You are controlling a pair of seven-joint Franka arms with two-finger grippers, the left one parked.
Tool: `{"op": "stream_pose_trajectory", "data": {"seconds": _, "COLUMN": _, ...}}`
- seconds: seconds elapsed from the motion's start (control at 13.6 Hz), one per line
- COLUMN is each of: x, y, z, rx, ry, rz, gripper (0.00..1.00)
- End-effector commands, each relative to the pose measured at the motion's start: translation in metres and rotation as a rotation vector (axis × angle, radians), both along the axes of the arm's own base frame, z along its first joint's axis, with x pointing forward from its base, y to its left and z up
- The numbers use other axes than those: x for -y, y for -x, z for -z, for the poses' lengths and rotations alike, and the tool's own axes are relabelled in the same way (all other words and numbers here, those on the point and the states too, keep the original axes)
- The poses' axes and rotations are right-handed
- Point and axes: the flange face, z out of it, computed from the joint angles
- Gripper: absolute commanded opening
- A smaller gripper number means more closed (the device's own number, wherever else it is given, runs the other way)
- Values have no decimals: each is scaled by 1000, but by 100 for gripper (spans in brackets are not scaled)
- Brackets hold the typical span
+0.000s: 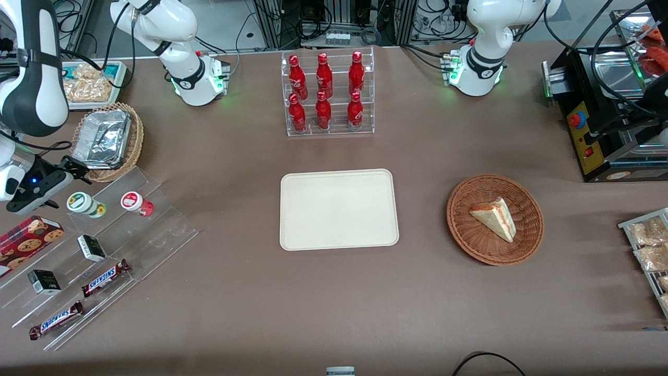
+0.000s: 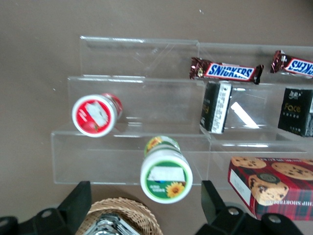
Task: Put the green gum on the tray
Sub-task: 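Move the right gripper down toward the green gum bottle on the display, then close the right gripper around the green-and-white gum bottle's cap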
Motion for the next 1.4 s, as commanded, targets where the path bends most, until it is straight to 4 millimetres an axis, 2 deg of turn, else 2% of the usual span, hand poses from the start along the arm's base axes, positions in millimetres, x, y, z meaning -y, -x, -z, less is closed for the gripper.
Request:
{"op": "stream_pose_trajectory", "data": {"seconds": 0.0, "x": 11, "y": 6, "z": 9, "rx": 5, "ry": 11, "rz": -1, "gripper": 100}}
{"op": "stream_pose_trajectory", "data": {"seconds": 0.15, "x": 19, "y": 5, "z": 20, "rx": -4, "ry": 2, "rz": 14, "gripper": 100}}
{"op": "stream_pose_trajectory", "data": {"seconds": 0.96, "x": 22, "y": -6, "z": 57, "rx": 3, "ry": -3, "rz": 10, "gripper": 98}}
{"op": "stream_pose_trajectory", "data": {"seconds": 1.03, "x": 23, "y": -6, "z": 59, "rx": 0, "ry": -5, "rz": 10, "gripper": 86}}
{"op": "stream_pose_trajectory", "data": {"seconds": 1.18, "x": 23, "y": -6, "z": 60, "rx": -3, "ry": -6, "rz": 11, "gripper": 16}}
{"op": "stream_pose_trajectory", "data": {"seconds": 1.25, "x": 22, "y": -6, "z": 59, "rx": -5, "ry": -6, "rz": 9, "gripper": 0}}
{"op": "stream_pose_trajectory", "data": {"seconds": 1.33, "x": 21, "y": -6, "z": 57, "rx": -6, "ry": -6, "rz": 10, "gripper": 0}}
